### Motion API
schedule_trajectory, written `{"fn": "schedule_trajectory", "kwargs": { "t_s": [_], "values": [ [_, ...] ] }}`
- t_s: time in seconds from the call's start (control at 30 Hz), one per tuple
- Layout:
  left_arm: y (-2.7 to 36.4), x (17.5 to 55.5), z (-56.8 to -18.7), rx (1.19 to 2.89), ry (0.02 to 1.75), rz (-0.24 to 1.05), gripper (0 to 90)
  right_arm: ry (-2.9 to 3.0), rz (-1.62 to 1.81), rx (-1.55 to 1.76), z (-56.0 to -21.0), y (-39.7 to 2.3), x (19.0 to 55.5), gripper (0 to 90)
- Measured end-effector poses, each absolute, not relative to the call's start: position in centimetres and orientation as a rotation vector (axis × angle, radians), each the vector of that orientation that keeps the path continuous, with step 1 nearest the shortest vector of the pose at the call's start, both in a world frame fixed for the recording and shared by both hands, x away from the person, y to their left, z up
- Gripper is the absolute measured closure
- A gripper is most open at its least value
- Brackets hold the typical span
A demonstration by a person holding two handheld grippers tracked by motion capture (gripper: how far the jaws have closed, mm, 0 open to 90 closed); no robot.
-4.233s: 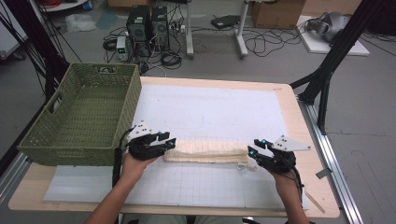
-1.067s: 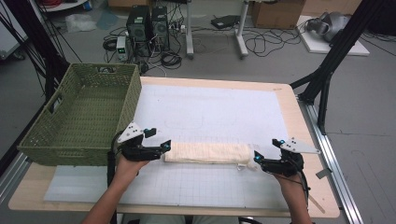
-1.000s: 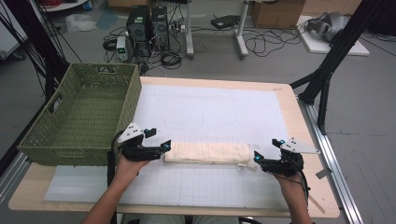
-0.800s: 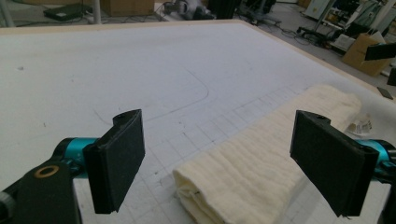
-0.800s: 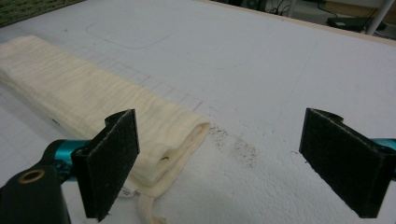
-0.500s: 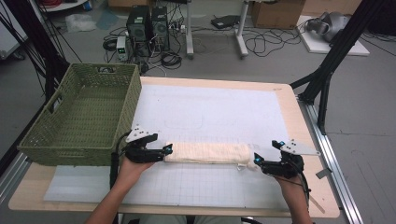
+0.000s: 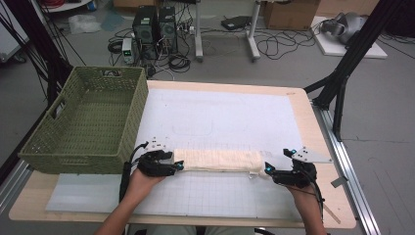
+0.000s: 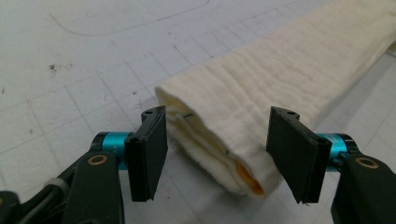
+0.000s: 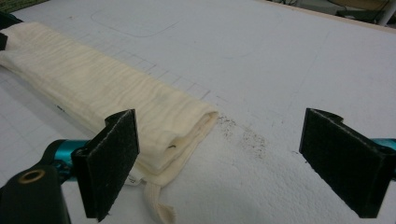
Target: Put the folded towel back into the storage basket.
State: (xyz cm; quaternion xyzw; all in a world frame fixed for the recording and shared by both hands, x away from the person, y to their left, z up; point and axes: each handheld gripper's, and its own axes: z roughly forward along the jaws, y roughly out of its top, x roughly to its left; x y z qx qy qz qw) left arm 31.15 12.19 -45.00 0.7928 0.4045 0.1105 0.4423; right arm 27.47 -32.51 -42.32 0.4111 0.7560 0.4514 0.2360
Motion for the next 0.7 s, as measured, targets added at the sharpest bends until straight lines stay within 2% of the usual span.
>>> {"fn": "schedule_trajectory", "kwargs": {
  "t_s": [0.27, 0.37, 0.43, 0.5, 0.57, 0.7],
  "values": [
    [11.6, 30.9, -45.0, 2.027, 0.971, 0.314, 47.1, 2.079, 1.234, 1.119, -42.4, -32.5, 27.4, 11.3],
    [11.4, 30.8, -44.9, 2.037, 0.957, 0.306, 55.6, 2.082, 1.236, 1.122, -42.4, -32.4, 27.4, 11.3],
    [11.2, 30.6, -44.9, 2.041, 0.935, 0.298, 67.1, 2.09, 1.231, 1.12, -42.5, -32.4, 27.4, 11.3],
    [10.8, 30.4, -44.8, 2.056, 0.912, 0.323, 74.6, 2.098, 1.229, 1.117, -42.5, -32.3, 27.4, 11.3],
    [10.6, 30.3, -44.8, 2.06, 0.904, 0.34, 78.6, 2.11, 1.226, 1.121, -42.6, -32.1, 27.4, 11.3],
    [10.7, 30.3, -44.7, 2.038, 0.908, 0.336, 80.6, 2.14, 1.207, 1.118, -42.8, -31.7, 27.7, 11.3]
  ]
}}
